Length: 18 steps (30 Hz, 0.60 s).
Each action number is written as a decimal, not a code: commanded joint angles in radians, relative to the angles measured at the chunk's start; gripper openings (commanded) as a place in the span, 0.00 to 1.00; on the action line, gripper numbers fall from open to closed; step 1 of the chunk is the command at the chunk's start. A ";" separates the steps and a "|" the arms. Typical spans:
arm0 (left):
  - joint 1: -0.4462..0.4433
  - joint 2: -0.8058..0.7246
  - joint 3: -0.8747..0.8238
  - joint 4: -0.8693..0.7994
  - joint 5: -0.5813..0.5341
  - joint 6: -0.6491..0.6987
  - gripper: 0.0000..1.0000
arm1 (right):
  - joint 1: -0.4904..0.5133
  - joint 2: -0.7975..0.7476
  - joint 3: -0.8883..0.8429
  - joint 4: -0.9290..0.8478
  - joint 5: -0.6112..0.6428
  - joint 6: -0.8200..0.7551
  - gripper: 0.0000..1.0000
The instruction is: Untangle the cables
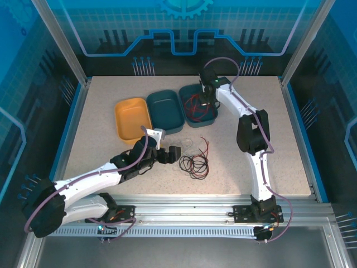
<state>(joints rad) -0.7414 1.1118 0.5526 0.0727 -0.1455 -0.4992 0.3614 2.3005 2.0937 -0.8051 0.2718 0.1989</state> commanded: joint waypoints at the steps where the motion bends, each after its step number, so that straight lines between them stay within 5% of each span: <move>1: 0.006 0.011 0.004 0.004 -0.006 -0.019 0.99 | 0.013 0.053 -0.012 -0.026 -0.011 0.013 0.00; 8: 0.006 0.013 0.009 -0.001 -0.005 -0.025 0.99 | 0.014 0.064 -0.013 -0.041 -0.007 0.014 0.02; 18: 0.006 -0.031 0.004 -0.030 -0.026 -0.032 0.99 | 0.026 -0.071 -0.042 -0.034 0.000 0.022 0.24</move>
<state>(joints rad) -0.7414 1.1133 0.5526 0.0597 -0.1467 -0.5228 0.3679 2.3264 2.0560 -0.8238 0.2722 0.2131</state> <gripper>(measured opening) 0.992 0.223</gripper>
